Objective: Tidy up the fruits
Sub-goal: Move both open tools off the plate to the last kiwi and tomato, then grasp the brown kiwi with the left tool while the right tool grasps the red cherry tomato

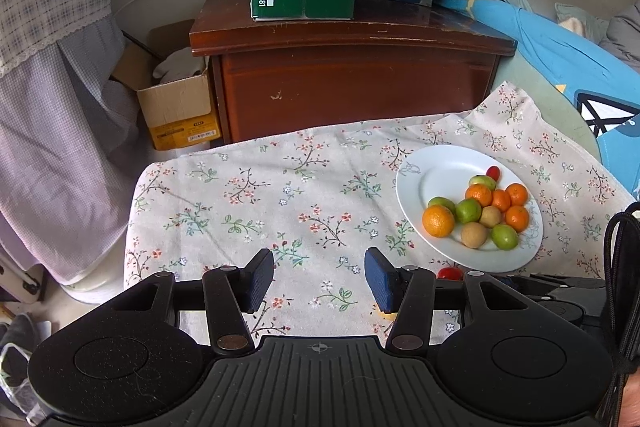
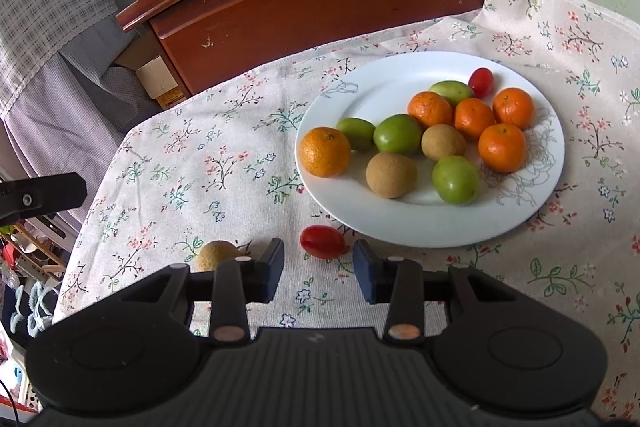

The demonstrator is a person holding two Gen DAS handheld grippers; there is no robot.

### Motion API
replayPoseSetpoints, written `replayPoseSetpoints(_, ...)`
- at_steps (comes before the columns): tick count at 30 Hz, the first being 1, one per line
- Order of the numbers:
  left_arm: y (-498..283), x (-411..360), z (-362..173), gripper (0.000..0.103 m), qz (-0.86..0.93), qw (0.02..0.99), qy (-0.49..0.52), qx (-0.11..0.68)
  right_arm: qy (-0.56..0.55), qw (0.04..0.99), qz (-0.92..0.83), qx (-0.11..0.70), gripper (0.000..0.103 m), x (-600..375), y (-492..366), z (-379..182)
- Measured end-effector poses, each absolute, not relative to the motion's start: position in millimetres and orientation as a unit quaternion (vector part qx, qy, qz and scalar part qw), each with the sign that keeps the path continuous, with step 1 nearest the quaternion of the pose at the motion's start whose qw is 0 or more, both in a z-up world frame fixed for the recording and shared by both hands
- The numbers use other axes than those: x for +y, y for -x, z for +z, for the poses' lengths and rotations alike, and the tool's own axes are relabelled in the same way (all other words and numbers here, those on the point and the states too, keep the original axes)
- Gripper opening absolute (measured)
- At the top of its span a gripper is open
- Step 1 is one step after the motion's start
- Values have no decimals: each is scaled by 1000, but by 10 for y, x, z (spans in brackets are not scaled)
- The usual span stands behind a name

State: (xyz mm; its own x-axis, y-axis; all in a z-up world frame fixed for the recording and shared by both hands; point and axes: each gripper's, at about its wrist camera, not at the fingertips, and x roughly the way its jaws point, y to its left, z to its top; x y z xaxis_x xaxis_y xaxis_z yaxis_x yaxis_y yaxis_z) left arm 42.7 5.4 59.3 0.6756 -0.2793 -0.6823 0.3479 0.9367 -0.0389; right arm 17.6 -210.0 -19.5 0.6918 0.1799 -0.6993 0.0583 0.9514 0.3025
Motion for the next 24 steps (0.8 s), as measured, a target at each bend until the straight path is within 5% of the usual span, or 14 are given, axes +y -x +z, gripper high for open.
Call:
replayPoseSetpoints(8,-440,29,567,49,-172,913,-57,367,-90,922,18,375,26,-1927,-198,-219)
replayPoseSetpoints(24,-415,-378,160,49,-250,880,-100,391,-155,909,49,383,26,-2421,42,399)
